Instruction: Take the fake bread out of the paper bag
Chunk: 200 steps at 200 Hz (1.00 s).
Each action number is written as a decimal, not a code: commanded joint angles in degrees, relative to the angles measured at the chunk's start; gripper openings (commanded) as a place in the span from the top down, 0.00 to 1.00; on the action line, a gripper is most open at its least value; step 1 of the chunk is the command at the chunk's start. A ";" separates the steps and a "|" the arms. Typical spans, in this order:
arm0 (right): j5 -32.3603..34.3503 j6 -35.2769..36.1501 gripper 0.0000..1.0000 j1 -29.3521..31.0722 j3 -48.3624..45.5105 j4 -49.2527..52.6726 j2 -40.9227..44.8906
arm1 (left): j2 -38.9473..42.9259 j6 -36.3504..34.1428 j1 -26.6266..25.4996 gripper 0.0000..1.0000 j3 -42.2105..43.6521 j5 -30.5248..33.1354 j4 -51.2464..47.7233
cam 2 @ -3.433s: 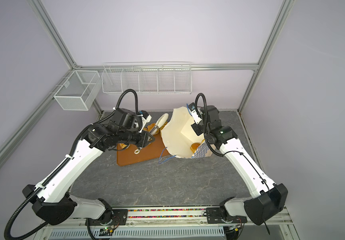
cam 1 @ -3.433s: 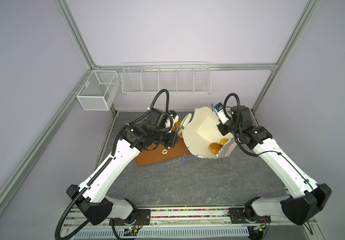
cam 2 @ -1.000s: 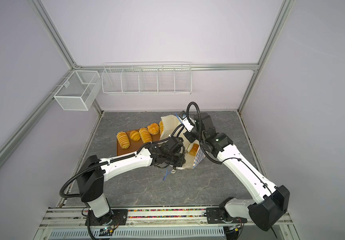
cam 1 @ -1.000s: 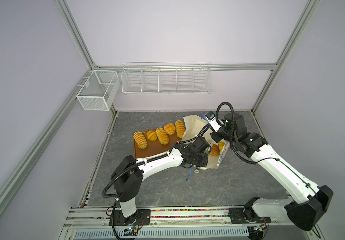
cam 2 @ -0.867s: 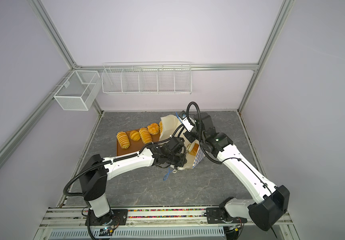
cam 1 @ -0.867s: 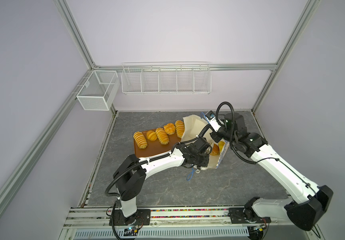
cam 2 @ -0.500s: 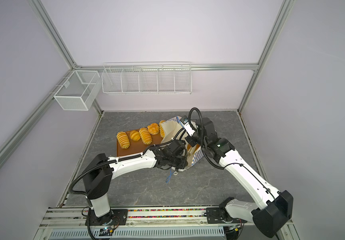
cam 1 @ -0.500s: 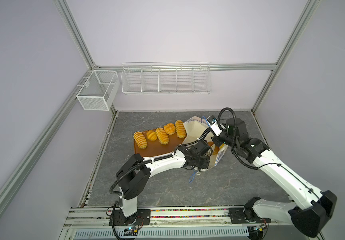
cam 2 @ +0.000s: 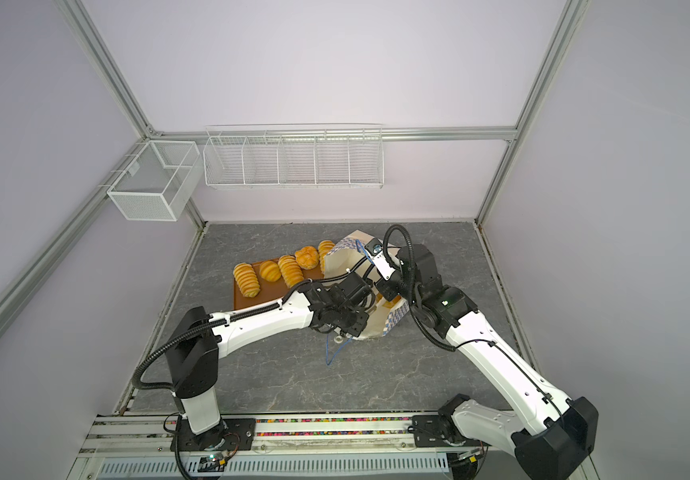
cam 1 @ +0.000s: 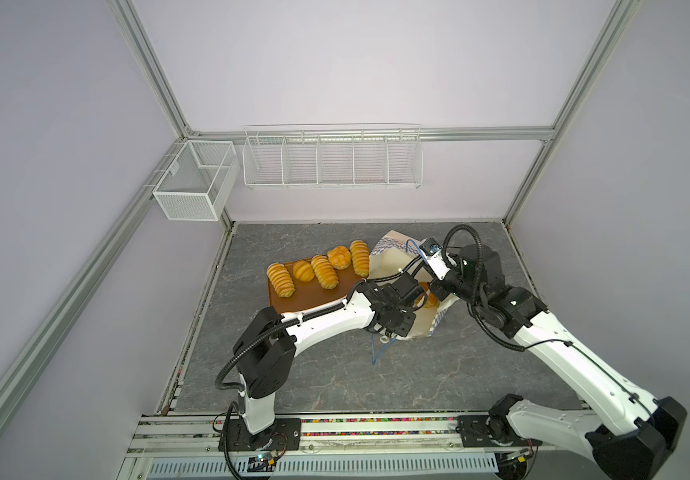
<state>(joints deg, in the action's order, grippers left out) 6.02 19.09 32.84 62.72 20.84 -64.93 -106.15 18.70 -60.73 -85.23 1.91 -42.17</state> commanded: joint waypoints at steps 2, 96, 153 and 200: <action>-0.95 0.00 0.93 0.38 -0.05 -0.34 1.12 | -1.74 -4.63 0.44 0.60 -2.75 1.57 -2.97; -2.39 -0.31 0.93 0.35 0.20 0.08 0.52 | -3.79 -6.31 3.22 0.57 -5.00 1.59 -5.29; -2.26 -0.80 0.93 0.36 1.41 0.12 -0.28 | -5.66 -6.78 4.04 0.56 -5.28 -1.36 -3.88; -1.00 -2.66 0.93 0.34 3.01 0.78 -1.60 | -8.15 -7.79 4.09 0.55 -5.66 -0.87 -3.00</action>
<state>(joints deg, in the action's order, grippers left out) 6.63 17.76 32.73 63.59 22.28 -66.67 -111.55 12.14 -57.43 -89.60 1.06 -44.36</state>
